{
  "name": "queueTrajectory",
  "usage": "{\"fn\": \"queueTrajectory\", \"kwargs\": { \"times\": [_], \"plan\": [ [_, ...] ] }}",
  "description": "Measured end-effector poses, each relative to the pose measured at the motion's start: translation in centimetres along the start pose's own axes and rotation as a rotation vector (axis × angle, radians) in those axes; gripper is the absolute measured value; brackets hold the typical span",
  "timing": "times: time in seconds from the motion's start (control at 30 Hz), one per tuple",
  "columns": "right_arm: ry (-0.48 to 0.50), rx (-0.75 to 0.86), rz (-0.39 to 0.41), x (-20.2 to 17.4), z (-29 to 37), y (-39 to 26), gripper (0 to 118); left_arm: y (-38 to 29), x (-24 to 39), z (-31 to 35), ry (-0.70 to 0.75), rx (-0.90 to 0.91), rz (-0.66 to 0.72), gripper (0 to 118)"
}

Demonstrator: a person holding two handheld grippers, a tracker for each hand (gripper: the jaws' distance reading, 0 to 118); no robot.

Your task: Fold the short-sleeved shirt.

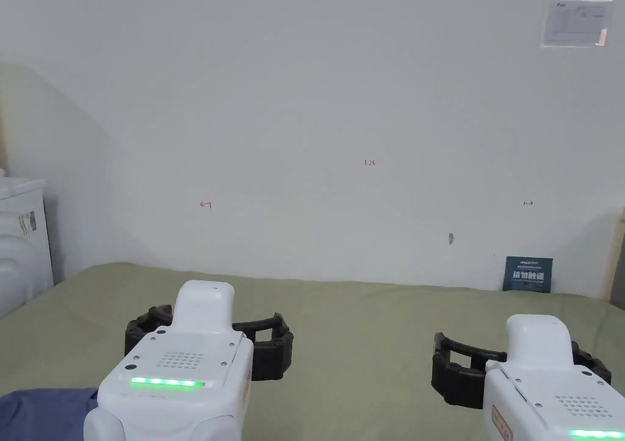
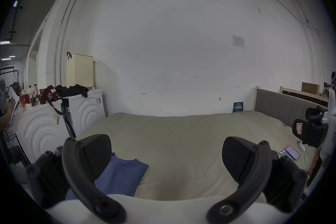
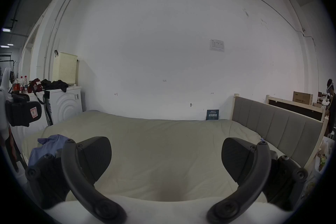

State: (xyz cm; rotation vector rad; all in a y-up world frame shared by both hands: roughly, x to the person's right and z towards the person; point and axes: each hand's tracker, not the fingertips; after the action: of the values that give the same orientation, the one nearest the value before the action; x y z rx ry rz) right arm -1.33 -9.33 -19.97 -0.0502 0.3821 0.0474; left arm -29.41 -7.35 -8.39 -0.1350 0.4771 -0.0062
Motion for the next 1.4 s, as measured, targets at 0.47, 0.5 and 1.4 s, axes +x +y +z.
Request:
{"fn": "queueTrajectory", "kwargs": {
  "times": [0.47,0.5,1.4],
  "plan": [
    [-0.054,-0.002,0.030,0.7,0.0,-0.2,1,-0.5,-0.3,0.0,0.008,0.009,0.006,0],
    [-0.061,-0.001,0.035,0.5,0.1,-0.3,1,-0.5,-0.3,0.0,0.007,0.015,0.000,0],
    [0.413,-0.065,-0.004,-18.5,-4.1,-2.0,1,-3.6,-19.3,8.0,0.482,-0.116,0.047,0]
  ]
}}
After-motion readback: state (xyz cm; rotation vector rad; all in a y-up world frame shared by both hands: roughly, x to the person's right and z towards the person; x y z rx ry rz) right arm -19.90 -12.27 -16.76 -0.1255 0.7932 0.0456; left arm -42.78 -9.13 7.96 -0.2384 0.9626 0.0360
